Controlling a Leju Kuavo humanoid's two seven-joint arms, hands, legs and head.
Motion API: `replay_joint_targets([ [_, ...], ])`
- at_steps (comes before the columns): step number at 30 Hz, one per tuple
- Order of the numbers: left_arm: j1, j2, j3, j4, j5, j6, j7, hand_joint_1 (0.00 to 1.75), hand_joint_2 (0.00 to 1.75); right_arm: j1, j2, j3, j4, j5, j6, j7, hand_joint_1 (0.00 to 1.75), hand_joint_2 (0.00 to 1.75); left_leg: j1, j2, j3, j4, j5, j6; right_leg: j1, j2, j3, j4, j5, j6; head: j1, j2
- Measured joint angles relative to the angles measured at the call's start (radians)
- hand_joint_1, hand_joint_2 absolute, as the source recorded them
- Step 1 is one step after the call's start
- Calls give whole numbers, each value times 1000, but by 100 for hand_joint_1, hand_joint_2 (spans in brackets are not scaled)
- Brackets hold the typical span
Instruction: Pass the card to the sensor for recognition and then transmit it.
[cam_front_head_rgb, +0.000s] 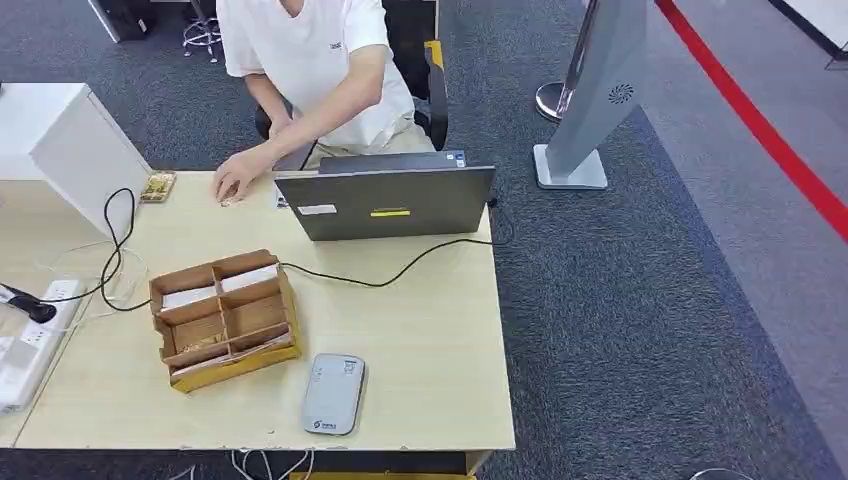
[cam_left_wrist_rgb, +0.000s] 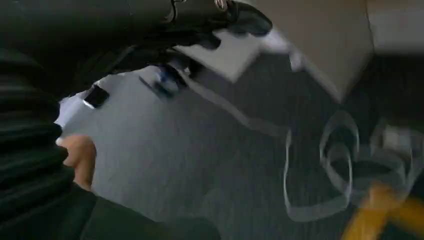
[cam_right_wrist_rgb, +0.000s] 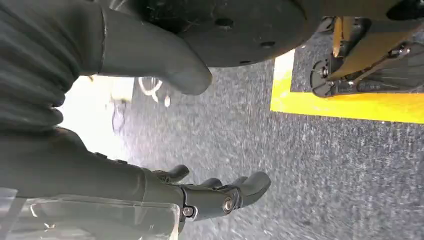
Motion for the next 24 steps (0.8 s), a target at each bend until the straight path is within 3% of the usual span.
replay_joint_targets([
  [4,-125,-45,20,413,107,-84,-61,0,175,-2,-11,30,0,38,24,14,0,175,-1,-1,1,0,0,0,0,-1,0,0,0,0,-1,0],
  [7,-285,-90,77,802,139,-80,-144,0,175,-9,-18,56,0,59,41,18,0,175,-1,-5,0,0,1,2,0,-6,2,-1,0,0,0,0],
  [9,-358,-114,113,966,157,-91,-156,0,175,-14,-22,72,0,67,46,18,0,175,-1,-5,1,0,1,2,0,-6,2,-1,0,0,0,0],
  [14,-483,-155,168,1228,189,-106,-139,0,175,-17,-27,94,0,75,56,18,0,175,-1,-5,1,1,1,2,0,-6,3,0,0,0,-1,0],
  [16,-515,-168,197,1303,218,-108,-87,0,175,-20,-29,105,0,90,63,28,0,175,-1,-5,2,1,1,2,0,-6,3,0,0,0,-1,0],
  [18,-545,-184,228,1345,257,-85,0,0,175,-22,-30,121,0,108,68,38,0,175,-1,-5,1,1,1,2,0,-6,2,0,0,0,-2,0],
  [19,-560,-194,245,1360,273,-65,28,0,0,-24,-30,128,0,114,69,39,0,175,-1,-6,1,1,1,2,0,-7,3,0,0,0,-2,0],
  [21,-588,-215,288,1386,313,-15,43,0,0,-26,-30,141,0,121,71,41,0,175,-1,-6,1,1,1,2,0,-7,3,0,0,0,-2,0],
  [23,-607,-235,346,1400,412,31,6,0,0,-27,-31,150,0,130,75,41,0,175,-1,-5,1,1,1,2,0,-6,3,0,0,0,-2,0],
  [24,-616,-247,390,1408,462,49,0,0,175,-27,-31,155,0,140,79,42,0,175,-1,-5,1,1,1,2,0,-6,3,0,0,0,-2,0],
])
